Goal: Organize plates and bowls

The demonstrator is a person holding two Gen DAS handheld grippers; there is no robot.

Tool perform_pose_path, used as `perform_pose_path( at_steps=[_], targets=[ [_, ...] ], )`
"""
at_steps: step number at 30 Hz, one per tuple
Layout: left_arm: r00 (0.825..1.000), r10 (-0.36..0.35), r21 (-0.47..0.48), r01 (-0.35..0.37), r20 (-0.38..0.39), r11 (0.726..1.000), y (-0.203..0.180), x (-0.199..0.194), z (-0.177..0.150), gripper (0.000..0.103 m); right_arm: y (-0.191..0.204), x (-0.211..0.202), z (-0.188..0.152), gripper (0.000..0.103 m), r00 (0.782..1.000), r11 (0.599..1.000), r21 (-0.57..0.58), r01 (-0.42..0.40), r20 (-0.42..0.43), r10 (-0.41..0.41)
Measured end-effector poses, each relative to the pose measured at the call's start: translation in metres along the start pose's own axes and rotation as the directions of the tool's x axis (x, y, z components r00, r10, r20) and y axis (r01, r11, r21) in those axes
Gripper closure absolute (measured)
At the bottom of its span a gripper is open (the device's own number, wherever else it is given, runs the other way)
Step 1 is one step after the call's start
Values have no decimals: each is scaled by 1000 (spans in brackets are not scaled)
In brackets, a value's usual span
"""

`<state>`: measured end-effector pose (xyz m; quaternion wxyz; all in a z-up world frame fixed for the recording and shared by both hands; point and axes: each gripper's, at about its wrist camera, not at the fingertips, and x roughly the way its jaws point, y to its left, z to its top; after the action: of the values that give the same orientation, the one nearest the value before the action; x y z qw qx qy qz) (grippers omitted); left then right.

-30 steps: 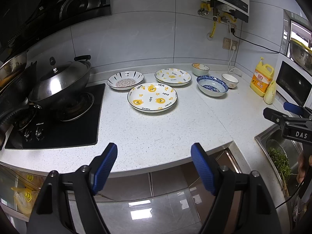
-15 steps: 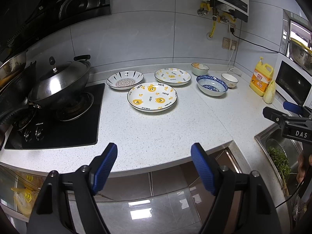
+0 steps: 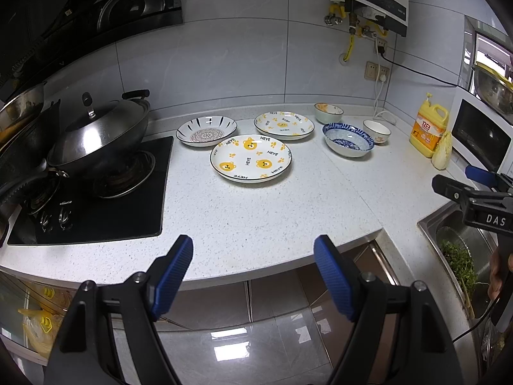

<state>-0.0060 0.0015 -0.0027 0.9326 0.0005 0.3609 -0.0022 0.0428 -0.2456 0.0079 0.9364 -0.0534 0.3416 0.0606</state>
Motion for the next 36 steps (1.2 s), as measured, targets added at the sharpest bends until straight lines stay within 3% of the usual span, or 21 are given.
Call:
perform_pose_path(
  at_steps=[36],
  targets=[
    [1000, -11, -2, 11, -1, 1000, 11, -11, -9, 26, 12, -8, -3, 1, 1000, 1000, -3, 4, 4, -4]
  ],
)
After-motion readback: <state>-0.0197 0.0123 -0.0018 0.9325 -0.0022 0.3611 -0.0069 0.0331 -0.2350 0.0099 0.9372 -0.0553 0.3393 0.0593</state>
